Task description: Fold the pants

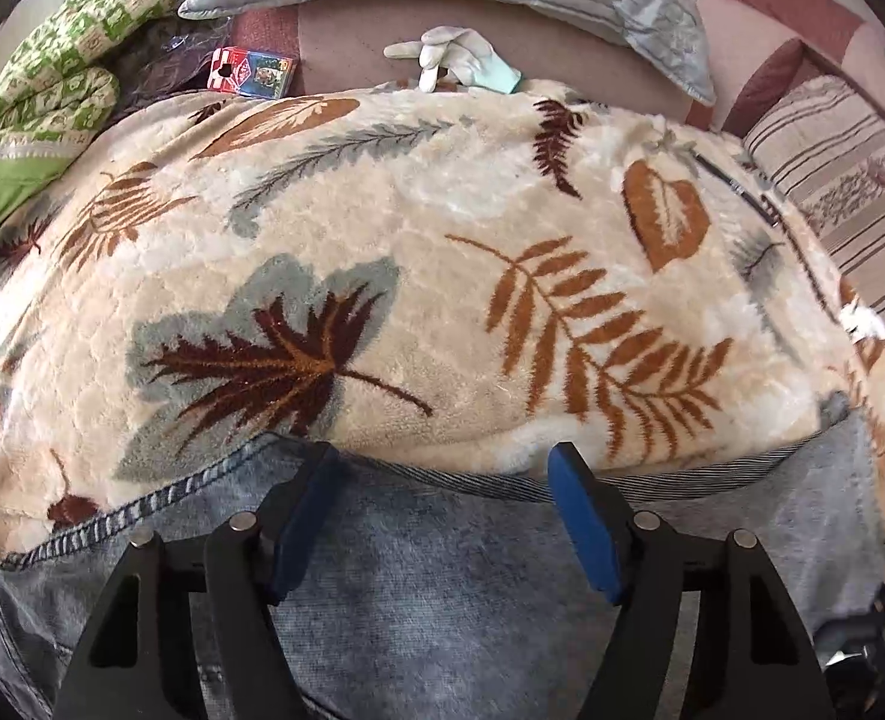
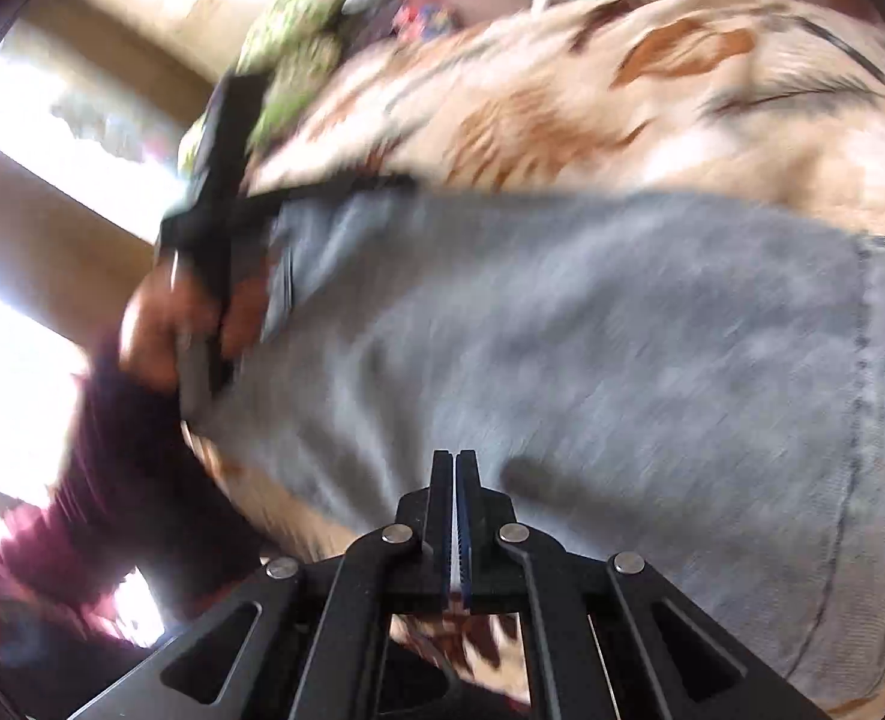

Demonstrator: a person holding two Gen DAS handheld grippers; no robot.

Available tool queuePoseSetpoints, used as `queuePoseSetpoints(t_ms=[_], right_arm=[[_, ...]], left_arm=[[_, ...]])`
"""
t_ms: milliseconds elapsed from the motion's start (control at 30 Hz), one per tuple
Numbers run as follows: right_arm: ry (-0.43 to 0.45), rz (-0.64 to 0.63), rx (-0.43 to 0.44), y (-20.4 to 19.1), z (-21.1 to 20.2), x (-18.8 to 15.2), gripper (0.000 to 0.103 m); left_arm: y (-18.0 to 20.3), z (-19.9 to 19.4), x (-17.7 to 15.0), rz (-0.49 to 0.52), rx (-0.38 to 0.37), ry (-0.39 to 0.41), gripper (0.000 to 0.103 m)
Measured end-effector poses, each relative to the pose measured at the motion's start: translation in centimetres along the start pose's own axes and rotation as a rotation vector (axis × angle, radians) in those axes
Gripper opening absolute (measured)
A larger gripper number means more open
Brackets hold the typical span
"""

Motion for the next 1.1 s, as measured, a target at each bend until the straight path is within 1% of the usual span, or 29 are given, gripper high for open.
queuePoseSetpoints(t_ms=[33,67,100,200,233,300,367,400,433,467,500,533,567,633,667,733,800,833,867,900,967,1067,1100], right_arm=[[0.053,0.041,-0.033,0.7,-0.6,0.8,0.003],[0.087,0.057,-0.084,1.1,-0.8,1.6,0.003],[0.1,0.061,-0.111,1.2,-0.8,2.2,0.006],[0.114,0.082,-0.087,0.6,0.4,3.9,0.005],[0.116,0.071,-0.095,0.3,0.7,4.4,0.005],[0.1,0.04,-0.127,-0.1,2.1,5.6,0.005],[0.054,0.041,-0.133,-0.1,3.9,6.2,0.005],[0.03,0.045,-0.158,0.0,5.2,6.6,0.005],[0.005,0.036,-0.214,0.4,6.5,6.9,0.005],[0.0,0.009,-0.264,0.9,7.4,7.1,0.002],[0.014,-0.019,-0.286,0.9,7.8,7.5,0.002],[0.01,-0.028,-0.301,0.9,8.1,7.9,0.002],[0.006,-0.019,-0.303,1.0,8.4,8.3,0.002],[0.032,0.035,-0.278,1.9,8.4,8.9,0.002],[0.053,0.056,-0.272,2.2,8.4,9.2,0.002],[0.097,0.066,-0.29,2.3,8.3,9.7,0.002],[0.115,0.062,-0.298,1.9,8.0,9.7,0.002],[0.122,0.066,-0.291,1.8,7.6,9.6,0.003],[0.134,0.074,-0.269,1.5,7.2,9.4,0.003],[0.147,0.076,-0.229,1.1,6.7,9.3,0.003],[0.157,0.045,-0.154,-0.2,5.9,8.7,0.003],[0.13,-0.034,-0.044,-3.3,5.7,7.2,0.003],[0.111,-0.061,-0.003,-4.6,6.0,6.6,0.002]], left_arm=[[0.1,-0.8,-0.4,-0.001,-0.033,-0.003,0.073],[0.4,-1.6,-0.9,0.013,-0.05,-0.005,0.073],[0.7,-2.2,-1.5,0.033,-0.052,-0.006,0.073],[1.5,-3.3,-3.8,0.09,-0.06,-0.031,0.073],[1.8,-3.4,-4.7,0.106,-0.068,-0.049,0.073],[2.3,-3.3,-6.3,0.141,-0.068,-0.081,0.073],[2.5,-3.4,-7.6,0.171,-0.064,-0.097,0.073],[2.4,-3.5,-8.1,0.182,-0.06,-0.102,0.073],[2.1,-3.5,-8.6,0.187,-0.056,-0.105,0.073],[1.7,-3.5,-8.8,0.191,-0.054,-0.104,0.073],[1.3,-3.6,-9.0,0.197,-0.057,-0.098,0.073],[0.9,-3.6,-9.1,0.202,-0.06,-0.092,0.073],[0.6,-3.5,-9.0,0.21,-0.038,-0.08,0.073],[0.0,-3.2,-9.0,0.23,0.014,-0.057,0.074],[-0.1,-3.1,-9.0,0.236,0.016,-0.056,0.075],[-0.2,-3.5,-9.0,0.236,0.023,-0.065,0.075],[-0.8,-4.4,-8.9,0.217,0.003,-0.069,0.075],[-1.5,-5.0,-8.8,0.199,-0.004,-0.059,0.075],[-2.4,-5.7,-8.6,0.178,0.003,-0.041,0.075],[-3.6,-6.4,-8.4,0.152,0.016,-0.022,0.075],[-6.7,-7.4,-7.8,0.079,0.051,0.001,0.075],[-12.1,-7.9,-7.7,-0.059,0.11,-0.01,0.075],[-13.8,-8.1,-8.0,-0.102,0.107,-0.015,0.072]])
Point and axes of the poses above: each gripper's, at about its wrist camera, not at the fingertips, and z roughly the way its jaws point, y to its right, x to its top, the point moved 3 cm from there along z, roughly the way its jaws point, and after that the axes turned 5 degrees about -z, right-handed, at the moved point
